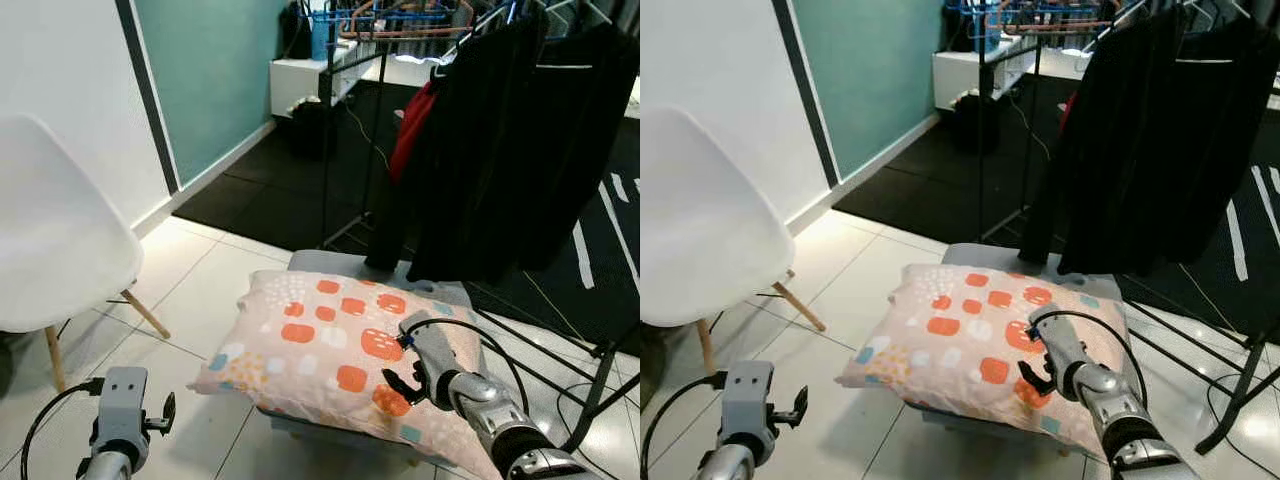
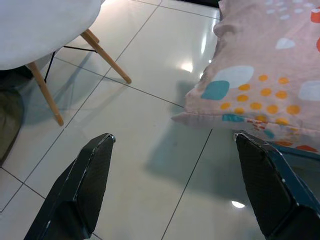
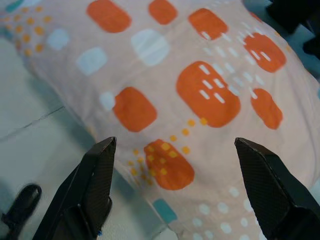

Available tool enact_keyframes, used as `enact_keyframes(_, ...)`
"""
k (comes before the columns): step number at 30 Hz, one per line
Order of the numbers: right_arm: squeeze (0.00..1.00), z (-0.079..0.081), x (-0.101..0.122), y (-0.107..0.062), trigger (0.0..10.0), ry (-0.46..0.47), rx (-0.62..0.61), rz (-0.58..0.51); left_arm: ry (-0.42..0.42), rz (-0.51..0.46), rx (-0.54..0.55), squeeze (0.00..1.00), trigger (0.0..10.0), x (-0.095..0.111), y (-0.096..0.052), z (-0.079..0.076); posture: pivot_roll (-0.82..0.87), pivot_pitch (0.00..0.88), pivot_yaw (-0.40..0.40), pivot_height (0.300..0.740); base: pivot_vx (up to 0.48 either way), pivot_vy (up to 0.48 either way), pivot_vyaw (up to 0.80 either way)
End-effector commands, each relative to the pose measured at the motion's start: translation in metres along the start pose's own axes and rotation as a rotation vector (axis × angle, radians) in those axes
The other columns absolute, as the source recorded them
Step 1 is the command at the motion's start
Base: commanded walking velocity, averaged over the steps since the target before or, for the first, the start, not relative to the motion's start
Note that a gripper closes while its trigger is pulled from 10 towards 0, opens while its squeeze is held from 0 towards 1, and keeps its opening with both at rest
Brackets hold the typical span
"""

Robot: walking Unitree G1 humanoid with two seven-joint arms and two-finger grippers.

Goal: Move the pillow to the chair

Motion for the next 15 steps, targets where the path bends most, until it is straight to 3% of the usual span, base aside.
enact_keyframes(1,0.0,0.0021,0.0015,0.0008,10.0,-0.031,0.028,0.009,-0.008,0.033,0.005,0.0,10.0,-0.0075,-0.0027,0.0008,-0.18,0.05,-0.021,0.665,0.0,0.0,0.0)
enact_keyframes(11,0.0,0.0051,-0.0003,0.0012,10.0,-0.1,0.07,0.045,-0.008,0.037,0.005,0.0,10.0,-0.0088,-0.0035,0.0005,-0.18,0.039,-0.022,0.635,0.0,0.0,0.0)
enact_keyframes(14,0.0,0.0063,-0.0032,0.0011,10.0,-0.185,0.084,0.079,-0.012,0.04,0.014,0.0,10.0,-0.0099,-0.0042,0.0017,-0.18,0.038,-0.023,0.62,0.0,0.0,0.0)
enact_keyframes(15,0.0,0.0063,-0.0062,0.0005,10.0,-0.26,0.086,0.104,-0.013,0.04,0.015,0.0,10.0,-0.0098,-0.0043,0.0022,-0.18,0.042,-0.021,0.615,0.0,0.0,0.0)
Point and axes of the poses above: a point about 5 cm out from each wrist's last joint towards the gripper, its own y axis pointing out of the wrist towards the gripper, its own x axis along the axis of the wrist's last joint, z = x × y, the point moved 2 cm from there along y, pointing out of the wrist towards the gripper, and after that the axes turned 1 degree about -y, right-handed, at the moved point
